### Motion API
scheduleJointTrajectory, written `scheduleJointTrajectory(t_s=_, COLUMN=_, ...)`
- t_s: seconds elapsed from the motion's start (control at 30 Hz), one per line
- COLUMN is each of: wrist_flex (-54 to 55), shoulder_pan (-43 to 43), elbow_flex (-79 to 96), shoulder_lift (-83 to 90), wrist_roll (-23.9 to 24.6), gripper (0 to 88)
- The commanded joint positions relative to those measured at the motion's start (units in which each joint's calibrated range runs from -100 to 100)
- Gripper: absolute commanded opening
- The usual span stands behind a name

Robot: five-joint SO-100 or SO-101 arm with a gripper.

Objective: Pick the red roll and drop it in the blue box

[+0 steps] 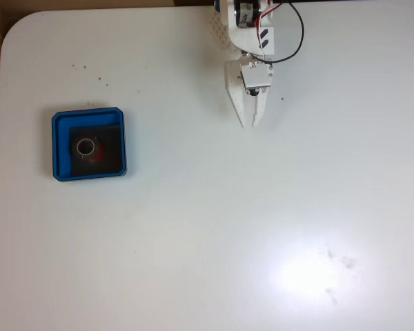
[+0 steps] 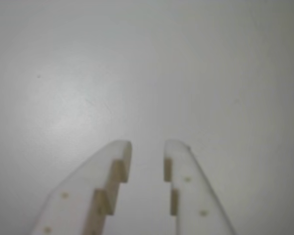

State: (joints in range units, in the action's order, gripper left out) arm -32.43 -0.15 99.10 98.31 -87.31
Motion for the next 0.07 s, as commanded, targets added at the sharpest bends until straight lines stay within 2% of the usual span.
scheduleJointTrajectory(t_s=0.0, wrist_flex=0.7, shoulder_pan=0.2, elbow_flex=0.9, shoulder_lift=0.5, wrist_roll=-0.2, gripper=0.4)
scheduleJointTrajectory(t_s=0.03, wrist_flex=0.7, shoulder_pan=0.2, elbow_flex=0.9, shoulder_lift=0.5, wrist_roll=-0.2, gripper=0.4)
